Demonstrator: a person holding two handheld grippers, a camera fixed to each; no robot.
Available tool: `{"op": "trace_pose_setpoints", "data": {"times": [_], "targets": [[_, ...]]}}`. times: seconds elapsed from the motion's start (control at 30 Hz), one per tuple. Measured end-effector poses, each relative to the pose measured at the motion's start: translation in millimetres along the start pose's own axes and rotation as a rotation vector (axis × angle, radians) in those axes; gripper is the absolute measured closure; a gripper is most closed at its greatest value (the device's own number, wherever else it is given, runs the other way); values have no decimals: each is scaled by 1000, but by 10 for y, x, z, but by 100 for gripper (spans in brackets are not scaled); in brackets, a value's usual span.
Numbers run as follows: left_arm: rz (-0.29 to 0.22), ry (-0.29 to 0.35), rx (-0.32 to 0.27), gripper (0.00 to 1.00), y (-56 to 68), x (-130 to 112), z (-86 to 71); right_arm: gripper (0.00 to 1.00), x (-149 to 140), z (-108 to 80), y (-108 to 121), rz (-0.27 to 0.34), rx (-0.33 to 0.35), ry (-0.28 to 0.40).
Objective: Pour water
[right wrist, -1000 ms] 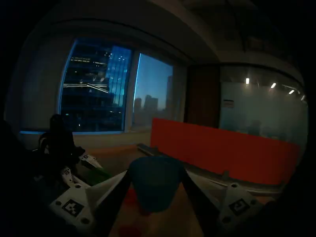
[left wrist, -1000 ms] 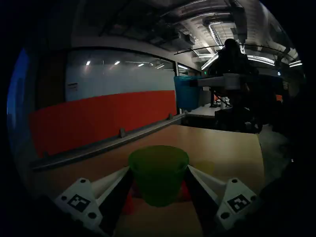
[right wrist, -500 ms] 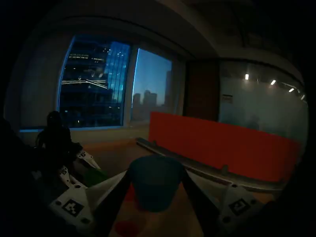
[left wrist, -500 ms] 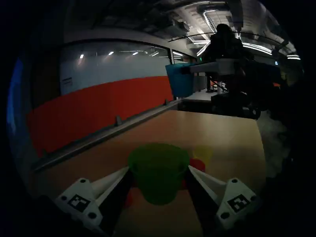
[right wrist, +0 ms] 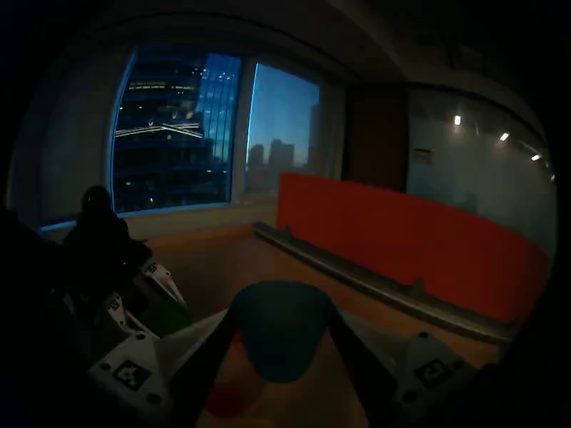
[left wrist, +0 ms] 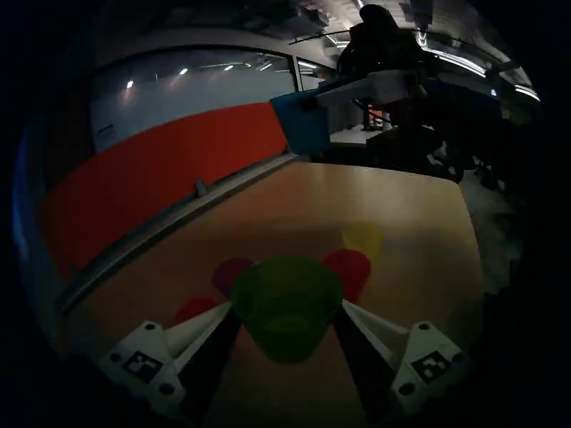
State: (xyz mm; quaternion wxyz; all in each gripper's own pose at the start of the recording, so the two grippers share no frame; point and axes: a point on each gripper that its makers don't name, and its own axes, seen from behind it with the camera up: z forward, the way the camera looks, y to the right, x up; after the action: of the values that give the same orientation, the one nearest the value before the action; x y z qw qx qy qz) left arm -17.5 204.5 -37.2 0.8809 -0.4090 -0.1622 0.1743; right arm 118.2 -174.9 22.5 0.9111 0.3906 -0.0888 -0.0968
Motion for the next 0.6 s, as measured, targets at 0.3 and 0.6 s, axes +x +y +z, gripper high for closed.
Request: {"op": "trace_pose_setpoints", "data": {"times": [0.3, 0.6], "targets": [[2, -99, -38, 16, 41, -258, 157, 7, -342, 163, 32, -21, 39, -117], [-15, -168, -67, 16, 35, -450, 261, 6, -654, 315, 55, -36, 72, -222]]}}
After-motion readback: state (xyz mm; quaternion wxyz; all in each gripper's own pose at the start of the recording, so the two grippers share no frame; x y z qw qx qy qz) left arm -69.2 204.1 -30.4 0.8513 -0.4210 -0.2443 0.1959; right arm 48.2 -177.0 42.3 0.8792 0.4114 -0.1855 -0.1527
